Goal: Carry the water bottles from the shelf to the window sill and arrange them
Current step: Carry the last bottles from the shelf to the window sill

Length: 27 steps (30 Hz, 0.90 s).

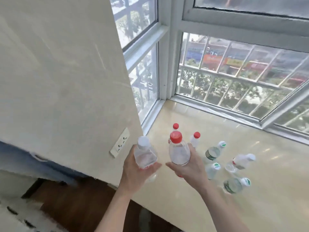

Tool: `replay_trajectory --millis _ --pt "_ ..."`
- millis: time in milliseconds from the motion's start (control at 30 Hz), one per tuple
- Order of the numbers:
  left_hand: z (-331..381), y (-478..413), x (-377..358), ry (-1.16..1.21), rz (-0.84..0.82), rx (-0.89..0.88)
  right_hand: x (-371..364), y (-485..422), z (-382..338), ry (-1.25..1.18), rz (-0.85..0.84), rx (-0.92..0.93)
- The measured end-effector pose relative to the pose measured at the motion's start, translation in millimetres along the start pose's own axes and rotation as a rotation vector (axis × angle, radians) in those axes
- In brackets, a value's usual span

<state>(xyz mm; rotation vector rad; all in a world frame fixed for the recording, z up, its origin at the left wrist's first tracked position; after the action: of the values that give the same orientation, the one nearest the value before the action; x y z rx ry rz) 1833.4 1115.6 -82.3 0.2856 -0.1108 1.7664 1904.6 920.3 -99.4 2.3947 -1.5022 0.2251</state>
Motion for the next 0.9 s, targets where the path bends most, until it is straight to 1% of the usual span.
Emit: replay_trajectory --millis 67,167,367,567,733,900 --pt "-10 -17 -4 0.033 -0.101 0.019 0 2 10 -0.05 0.049 -0.057" --pt "-26 -38 -11 0.064 -0.23 0.052 -4 13 27 -0.045 0.165 -0.143" --pt "-61 -70 -26 0.042 -0.393 0.093 -16 29 60 -0.047 0.373 -0.262" --pt "-106 -90 -41 -0.045 -0.431 0.162 -39 5 100 -0.006 0.49 -0.274" --pt "-162 -117 -60 -0.092 -0.459 0.244 -46 -33 158 0.023 0.598 -0.257" --pt "-212 -148 -77 -0.117 -0.485 0.223 -48 -61 225 -0.006 0.649 -0.32"
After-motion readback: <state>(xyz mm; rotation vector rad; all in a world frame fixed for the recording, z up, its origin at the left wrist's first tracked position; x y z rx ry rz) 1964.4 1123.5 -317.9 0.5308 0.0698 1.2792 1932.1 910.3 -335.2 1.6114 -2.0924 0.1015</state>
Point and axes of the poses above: each hand's wrist, its own y-axis away from the middle knuckle, its own x-axis out of the back of the hand, z = x × y, the point moved 1 cm from there along -y, towards the middle knuckle, and after that the axes turned 9 degrees about -z, right-handed, at the moved point
